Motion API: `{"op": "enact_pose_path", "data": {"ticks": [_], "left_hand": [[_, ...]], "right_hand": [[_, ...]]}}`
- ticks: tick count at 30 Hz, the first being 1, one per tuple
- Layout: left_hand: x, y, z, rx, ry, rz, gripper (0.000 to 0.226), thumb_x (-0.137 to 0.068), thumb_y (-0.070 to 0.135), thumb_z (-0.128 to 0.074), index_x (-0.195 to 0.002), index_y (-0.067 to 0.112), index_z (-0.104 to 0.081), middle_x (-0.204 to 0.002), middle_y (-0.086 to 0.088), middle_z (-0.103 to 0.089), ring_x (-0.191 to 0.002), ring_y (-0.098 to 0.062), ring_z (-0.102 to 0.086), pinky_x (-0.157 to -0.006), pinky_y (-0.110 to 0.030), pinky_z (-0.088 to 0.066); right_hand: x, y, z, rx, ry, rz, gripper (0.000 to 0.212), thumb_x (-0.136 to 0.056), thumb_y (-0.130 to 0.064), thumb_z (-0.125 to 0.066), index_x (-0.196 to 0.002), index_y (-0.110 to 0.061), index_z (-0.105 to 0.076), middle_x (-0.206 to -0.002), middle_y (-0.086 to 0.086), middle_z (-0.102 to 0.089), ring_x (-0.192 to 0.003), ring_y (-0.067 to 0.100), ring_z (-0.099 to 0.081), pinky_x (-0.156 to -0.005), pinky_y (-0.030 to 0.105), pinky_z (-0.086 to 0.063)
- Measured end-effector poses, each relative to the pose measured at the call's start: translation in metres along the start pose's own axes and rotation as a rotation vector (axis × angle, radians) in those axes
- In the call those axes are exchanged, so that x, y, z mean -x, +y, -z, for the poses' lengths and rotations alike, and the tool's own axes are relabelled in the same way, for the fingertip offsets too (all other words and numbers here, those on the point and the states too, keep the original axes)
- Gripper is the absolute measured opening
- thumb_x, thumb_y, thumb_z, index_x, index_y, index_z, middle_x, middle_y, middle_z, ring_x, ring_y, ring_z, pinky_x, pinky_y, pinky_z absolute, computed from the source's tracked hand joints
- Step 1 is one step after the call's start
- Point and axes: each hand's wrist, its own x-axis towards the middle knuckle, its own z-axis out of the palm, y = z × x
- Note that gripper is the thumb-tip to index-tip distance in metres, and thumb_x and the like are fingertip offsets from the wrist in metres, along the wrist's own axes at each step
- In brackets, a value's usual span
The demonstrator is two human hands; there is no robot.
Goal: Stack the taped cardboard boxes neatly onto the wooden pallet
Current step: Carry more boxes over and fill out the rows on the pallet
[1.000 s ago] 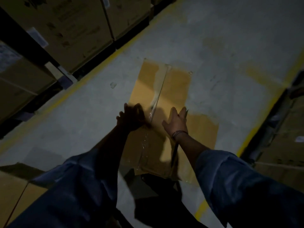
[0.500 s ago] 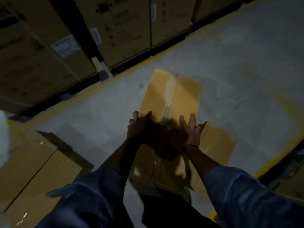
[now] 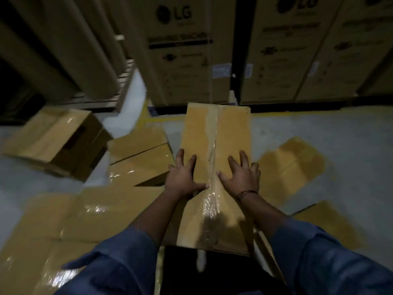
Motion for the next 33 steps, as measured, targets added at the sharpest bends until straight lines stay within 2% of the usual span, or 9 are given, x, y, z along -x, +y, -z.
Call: {"op": "enact_pose_path", "data": {"ticks": [4,14,17,22,28,33], "left_hand": [[0.099,-0.062,0.014,0.039,0.083,0.152,0.12,-0.061,0.087,-0.071,-0.16,0.041,-0.021,-0.168,0.008,0.006,-0.13,-0.047,-0.044,-0.099,-0.051,-0.049],[0.309,-0.148,0.008,0.143,0.213,0.622,0.116,-0.066,0.088,-0.066,-0.162,0.039,-0.02,-0.171,0.006,0.002,-0.137,-0.048,-0.038,-0.108,-0.049,-0.044],[0.365,-0.154,-0.006,0.213,0.259,0.795,0.115,-0.065,0.087,-0.067,-0.161,0.041,-0.021,-0.171,0.01,0.002,-0.138,-0.047,-0.037,-0.109,-0.049,-0.045],[0.449,-0.144,-0.027,0.297,0.325,1.032,0.11,-0.066,0.084,-0.071,-0.157,0.04,-0.027,-0.172,0.005,0.0,-0.141,-0.047,-0.038,-0.109,-0.049,-0.043],[0.531,-0.124,-0.062,0.355,0.308,1.28,0.114,-0.065,0.089,-0.067,-0.159,0.04,-0.024,-0.171,0.006,0.002,-0.14,-0.049,-0.037,-0.107,-0.049,-0.043],[0.583,-0.114,-0.09,0.4,0.313,1.421,0.115,-0.065,0.089,-0.067,-0.159,0.039,-0.023,-0.171,0.003,0.0,-0.141,-0.051,-0.034,-0.109,-0.051,-0.042]], "right_hand": [[0.067,-0.065,-0.004,-0.009,-0.015,0.195,0.075,-0.081,-0.078,-0.049,-0.148,-0.044,-0.04,-0.168,-0.007,-0.013,-0.133,0.035,-0.03,-0.109,0.049,-0.034],[0.195,-0.183,-0.039,0.035,-0.156,0.682,0.074,-0.082,-0.079,-0.048,-0.146,-0.043,-0.045,-0.166,-0.006,-0.021,-0.136,0.039,-0.031,-0.114,0.052,-0.033],[0.23,-0.207,-0.054,0.073,-0.201,0.848,0.073,-0.081,-0.079,-0.048,-0.144,-0.042,-0.048,-0.165,-0.005,-0.025,-0.134,0.042,-0.034,-0.114,0.052,-0.032],[0.289,-0.232,-0.075,0.096,-0.261,1.1,0.07,-0.079,-0.08,-0.047,-0.138,-0.043,-0.054,-0.161,-0.006,-0.031,-0.121,0.037,-0.042,-0.105,0.049,-0.039],[0.362,-0.236,-0.097,0.126,-0.41,1.326,0.069,-0.08,-0.08,-0.048,-0.138,-0.042,-0.053,-0.162,-0.006,-0.029,-0.124,0.038,-0.04,-0.108,0.048,-0.037],[0.415,-0.236,-0.115,0.168,-0.489,1.473,0.069,-0.08,-0.08,-0.049,-0.137,-0.042,-0.053,-0.161,-0.005,-0.029,-0.125,0.038,-0.04,-0.107,0.048,-0.038]]}}
